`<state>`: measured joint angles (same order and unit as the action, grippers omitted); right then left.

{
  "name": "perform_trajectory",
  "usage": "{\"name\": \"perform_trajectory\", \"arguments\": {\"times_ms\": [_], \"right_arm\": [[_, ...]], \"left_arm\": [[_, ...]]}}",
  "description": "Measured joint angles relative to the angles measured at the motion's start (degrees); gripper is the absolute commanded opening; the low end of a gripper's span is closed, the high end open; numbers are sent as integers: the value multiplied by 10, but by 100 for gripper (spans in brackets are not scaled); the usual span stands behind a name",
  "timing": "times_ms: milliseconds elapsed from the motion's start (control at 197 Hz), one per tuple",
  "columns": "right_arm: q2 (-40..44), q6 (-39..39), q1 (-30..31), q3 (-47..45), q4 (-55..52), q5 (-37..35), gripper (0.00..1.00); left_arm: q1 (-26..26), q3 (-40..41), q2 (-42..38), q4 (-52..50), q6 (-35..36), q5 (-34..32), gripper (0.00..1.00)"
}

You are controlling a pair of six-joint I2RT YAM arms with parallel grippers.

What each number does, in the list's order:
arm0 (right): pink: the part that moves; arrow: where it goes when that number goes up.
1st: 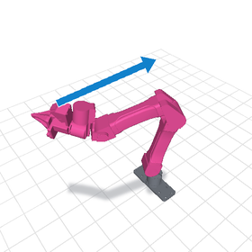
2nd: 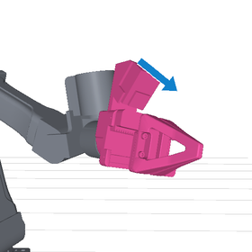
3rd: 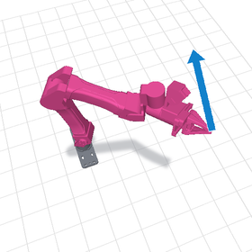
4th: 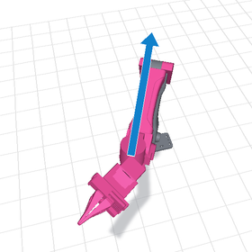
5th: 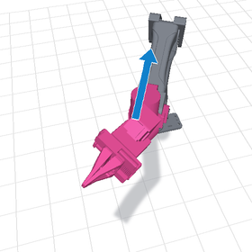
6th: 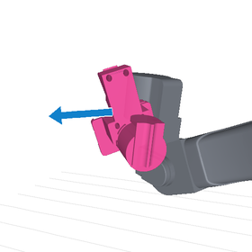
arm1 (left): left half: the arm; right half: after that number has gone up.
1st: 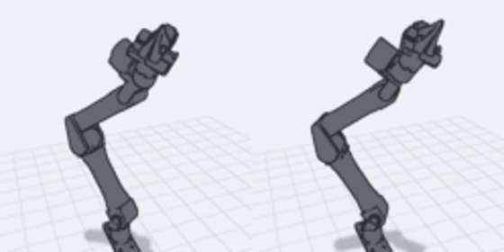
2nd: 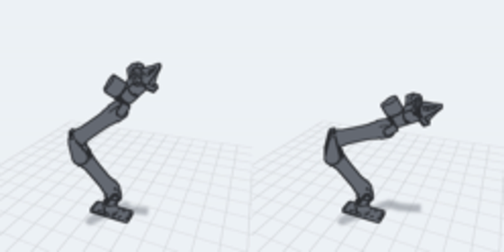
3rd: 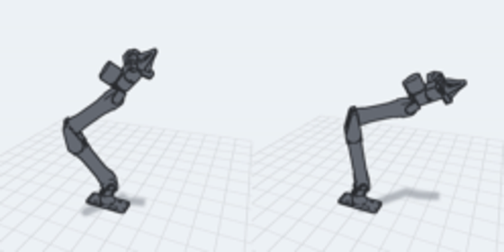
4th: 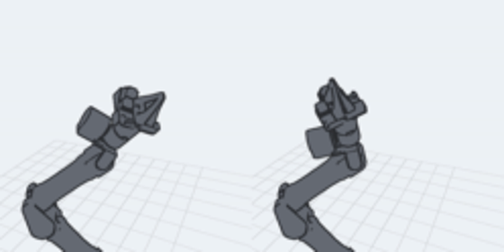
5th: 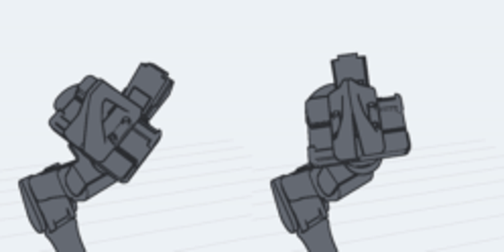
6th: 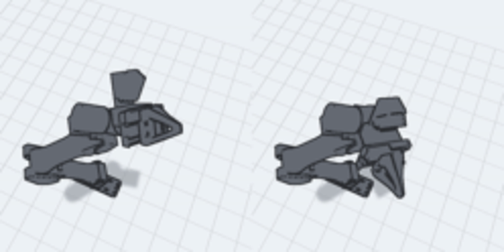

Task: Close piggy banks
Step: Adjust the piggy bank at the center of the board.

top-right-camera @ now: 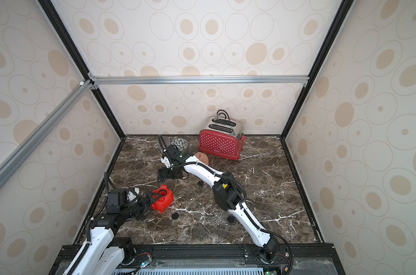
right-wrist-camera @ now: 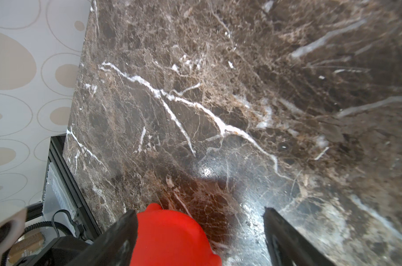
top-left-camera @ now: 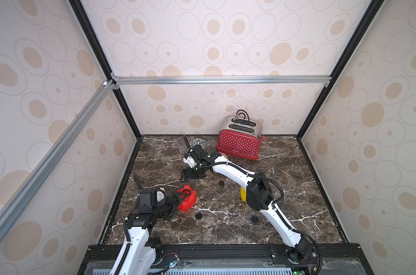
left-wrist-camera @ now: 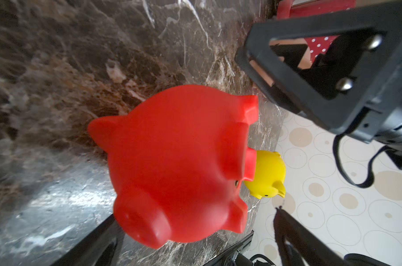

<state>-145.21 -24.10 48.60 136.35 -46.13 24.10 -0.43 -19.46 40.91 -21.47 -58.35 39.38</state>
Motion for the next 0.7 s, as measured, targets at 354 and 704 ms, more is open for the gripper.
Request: {"name": "perform_trajectory", "arguments": {"times_ms": [354,704], "right_arm": [[-4,18,0,-17,-10,0,87],[10,37,-5,-67,-32,-14,87]], "left_arm": [[0,-5,74,20,24,1,99],[0,-21,124,51,27,-2,99]]}}
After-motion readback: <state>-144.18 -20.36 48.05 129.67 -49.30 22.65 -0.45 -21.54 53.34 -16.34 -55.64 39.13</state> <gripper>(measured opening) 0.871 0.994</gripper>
